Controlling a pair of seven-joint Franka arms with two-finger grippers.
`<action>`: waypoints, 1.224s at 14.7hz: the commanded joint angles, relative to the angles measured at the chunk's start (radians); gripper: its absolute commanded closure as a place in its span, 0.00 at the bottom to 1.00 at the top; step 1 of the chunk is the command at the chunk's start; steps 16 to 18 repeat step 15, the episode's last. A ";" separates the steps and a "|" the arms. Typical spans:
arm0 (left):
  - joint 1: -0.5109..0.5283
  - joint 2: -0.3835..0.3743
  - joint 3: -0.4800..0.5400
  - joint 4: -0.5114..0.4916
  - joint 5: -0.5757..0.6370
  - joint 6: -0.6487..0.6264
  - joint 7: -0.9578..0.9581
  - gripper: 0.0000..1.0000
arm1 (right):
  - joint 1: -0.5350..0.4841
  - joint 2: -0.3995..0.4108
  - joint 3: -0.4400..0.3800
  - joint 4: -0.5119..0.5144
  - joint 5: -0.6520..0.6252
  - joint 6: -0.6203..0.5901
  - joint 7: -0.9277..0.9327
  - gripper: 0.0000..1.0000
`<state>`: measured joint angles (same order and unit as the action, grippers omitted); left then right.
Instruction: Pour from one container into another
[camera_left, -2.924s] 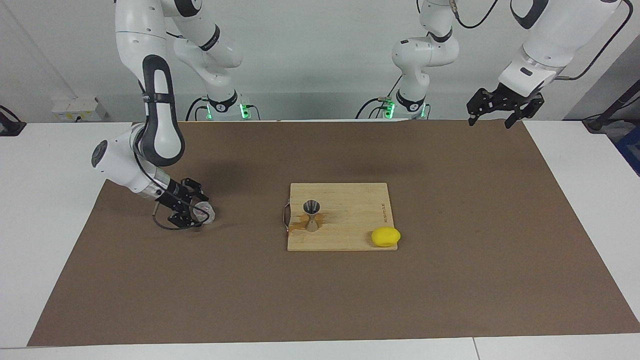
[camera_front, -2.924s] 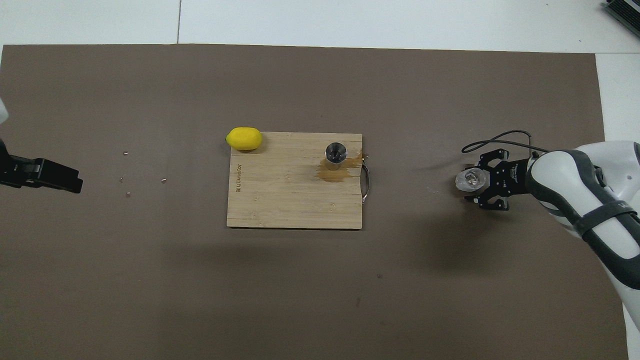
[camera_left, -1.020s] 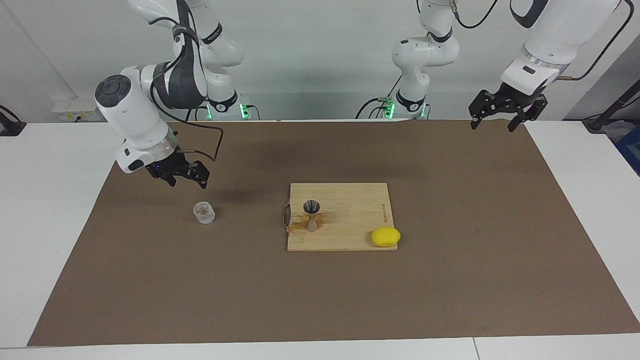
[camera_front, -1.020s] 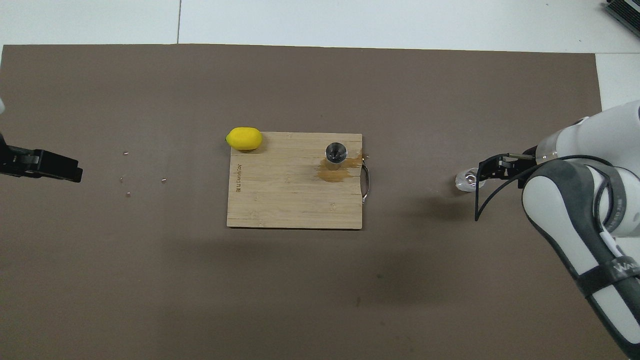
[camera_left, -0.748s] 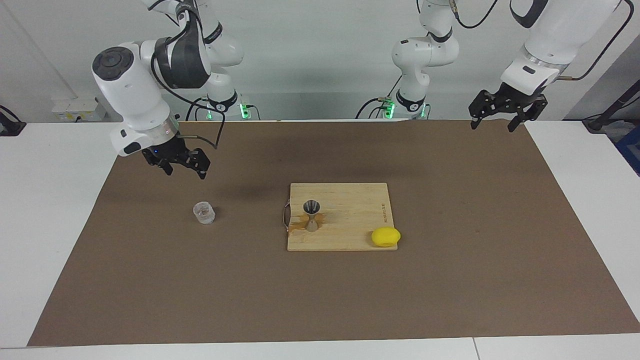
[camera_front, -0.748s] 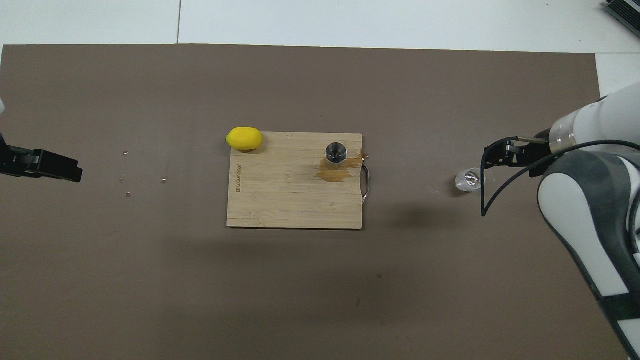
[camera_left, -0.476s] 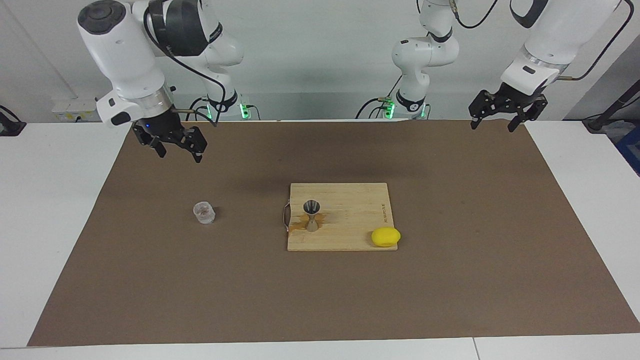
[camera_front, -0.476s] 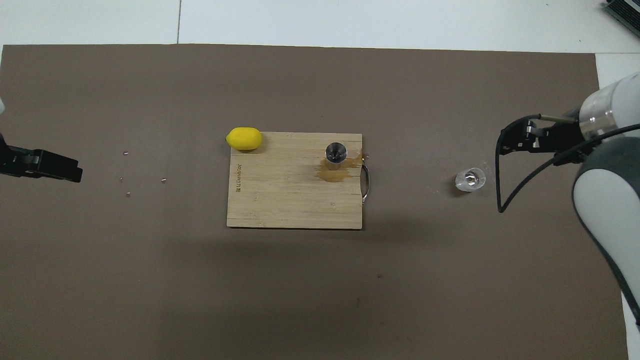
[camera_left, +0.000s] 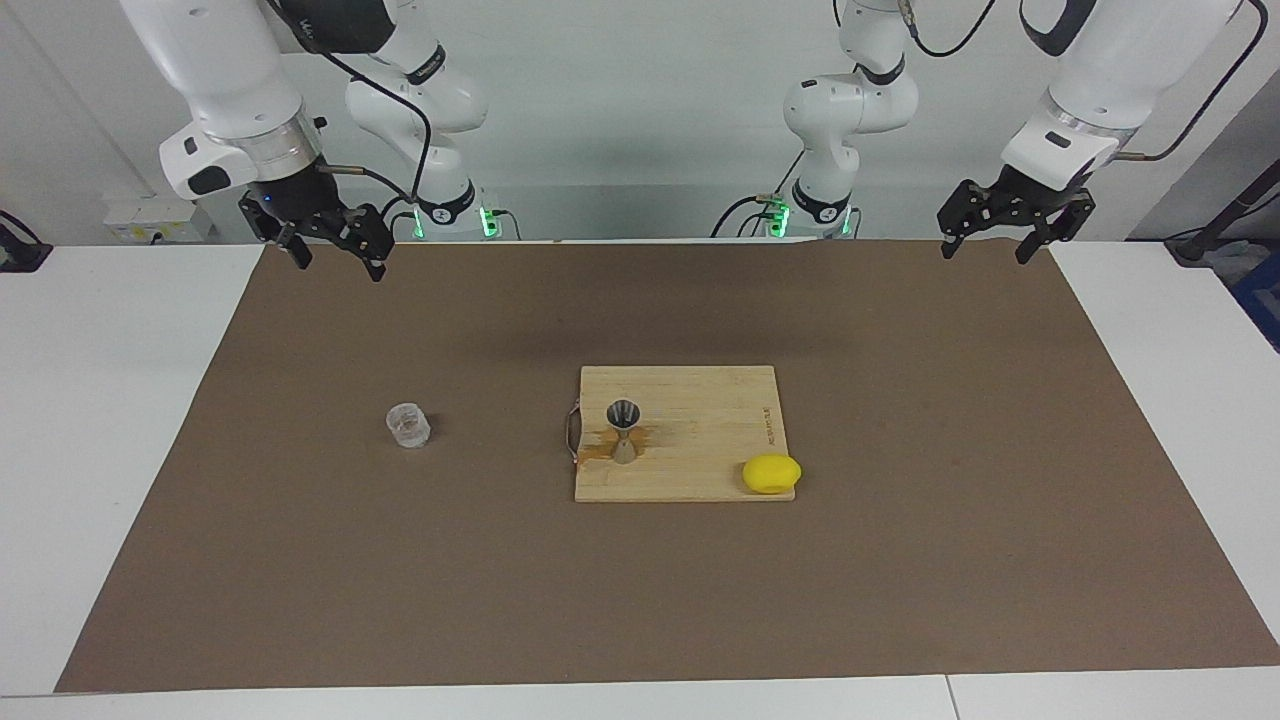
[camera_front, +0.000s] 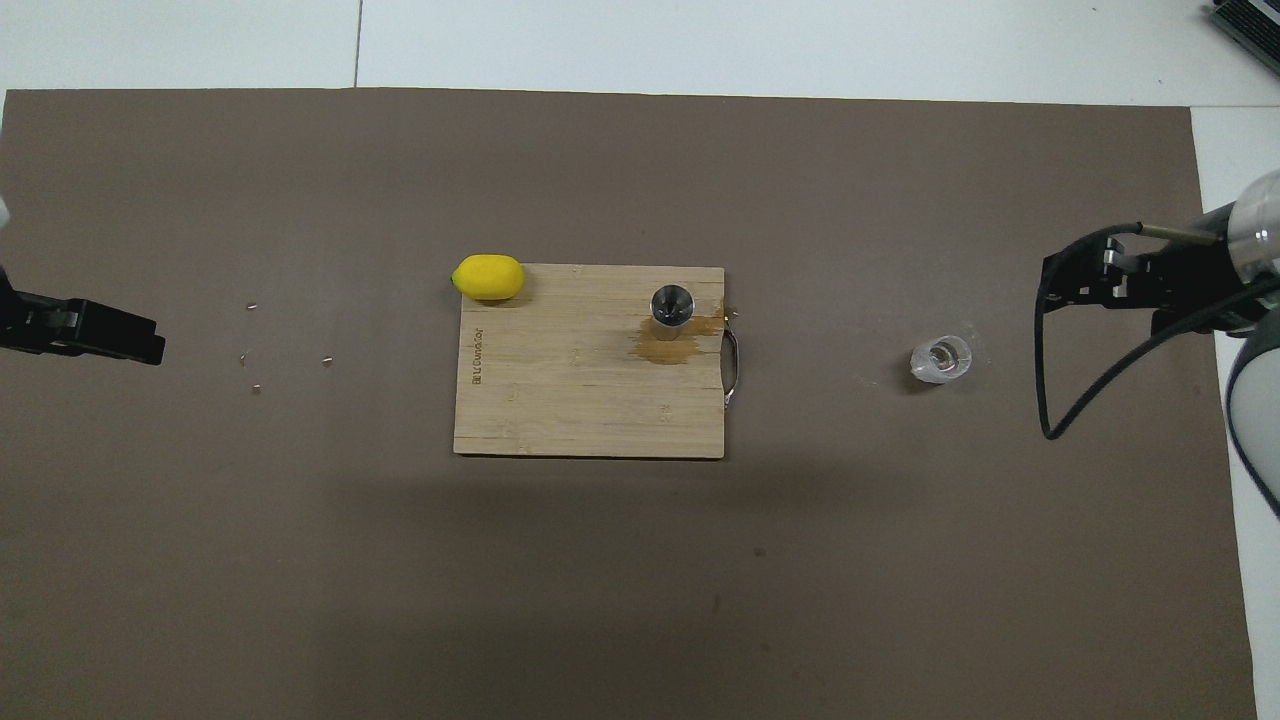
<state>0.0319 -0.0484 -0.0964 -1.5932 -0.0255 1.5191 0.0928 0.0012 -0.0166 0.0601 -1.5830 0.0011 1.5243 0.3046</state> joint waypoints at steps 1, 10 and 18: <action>-0.006 -0.011 0.006 -0.016 0.015 0.006 -0.002 0.00 | -0.004 -0.036 0.004 -0.077 -0.006 0.062 -0.007 0.01; -0.006 -0.011 0.006 -0.017 0.015 0.006 -0.004 0.00 | 0.003 -0.033 0.007 -0.078 -0.018 0.079 -0.038 0.01; -0.006 -0.011 0.006 -0.017 0.015 0.006 -0.004 0.00 | 0.000 -0.034 0.007 -0.081 -0.013 0.077 -0.029 0.01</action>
